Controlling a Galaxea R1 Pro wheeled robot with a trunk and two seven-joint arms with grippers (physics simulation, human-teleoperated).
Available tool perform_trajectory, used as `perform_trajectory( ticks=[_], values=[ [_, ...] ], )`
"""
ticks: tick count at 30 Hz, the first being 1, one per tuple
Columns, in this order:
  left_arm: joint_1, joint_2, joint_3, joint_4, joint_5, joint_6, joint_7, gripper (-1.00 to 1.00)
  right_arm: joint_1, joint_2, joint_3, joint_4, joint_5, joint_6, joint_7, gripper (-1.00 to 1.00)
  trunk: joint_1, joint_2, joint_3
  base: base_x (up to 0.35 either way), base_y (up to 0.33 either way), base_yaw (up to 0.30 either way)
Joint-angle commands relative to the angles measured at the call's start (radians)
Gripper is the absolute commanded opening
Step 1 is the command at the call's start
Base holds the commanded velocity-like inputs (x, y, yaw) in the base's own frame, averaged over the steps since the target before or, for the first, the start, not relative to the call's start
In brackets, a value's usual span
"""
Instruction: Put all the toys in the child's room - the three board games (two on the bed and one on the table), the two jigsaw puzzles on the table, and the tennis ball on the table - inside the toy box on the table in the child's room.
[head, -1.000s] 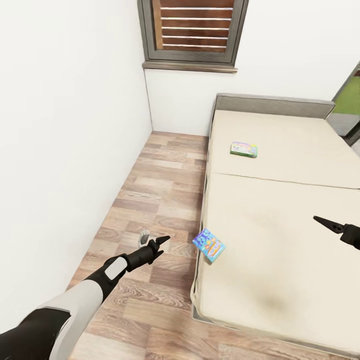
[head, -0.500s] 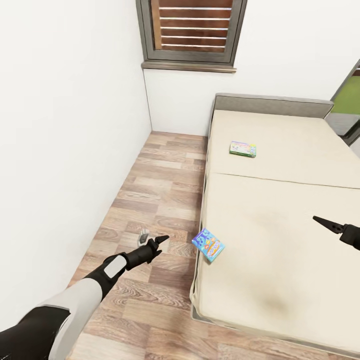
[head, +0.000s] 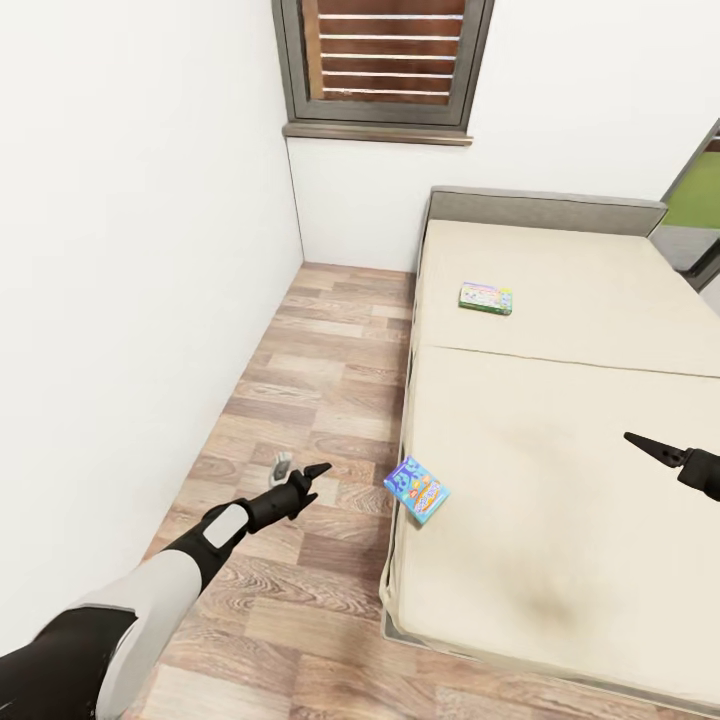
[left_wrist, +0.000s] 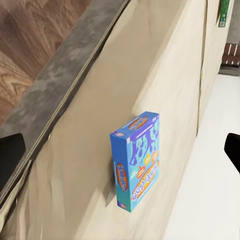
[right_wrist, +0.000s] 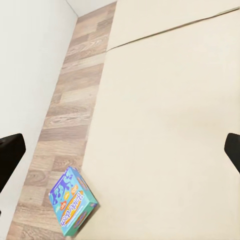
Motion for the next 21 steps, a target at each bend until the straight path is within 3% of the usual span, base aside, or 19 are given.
perform_trajectory(
  ticks=[1, 21],
  values=[
    [-0.001, 0.001, -0.008, 0.0, 0.01, 0.003, -0.001, 1.0, -0.001, 0.0, -0.001, 0.0, -0.005, 0.007, -0.001, 1.0, 0.0, 0.0, -0.001, 0.0, 0.0, -0.001],
    [-0.004, 0.002, 0.011, -0.001, 0.009, 0.003, 0.017, 1.0, -0.001, -0.007, -0.005, 0.0, -0.005, 0.011, 0.0, 1.0, 0.0, 0.0, -0.024, 0.0, 0.0, 0.0]
  ],
)
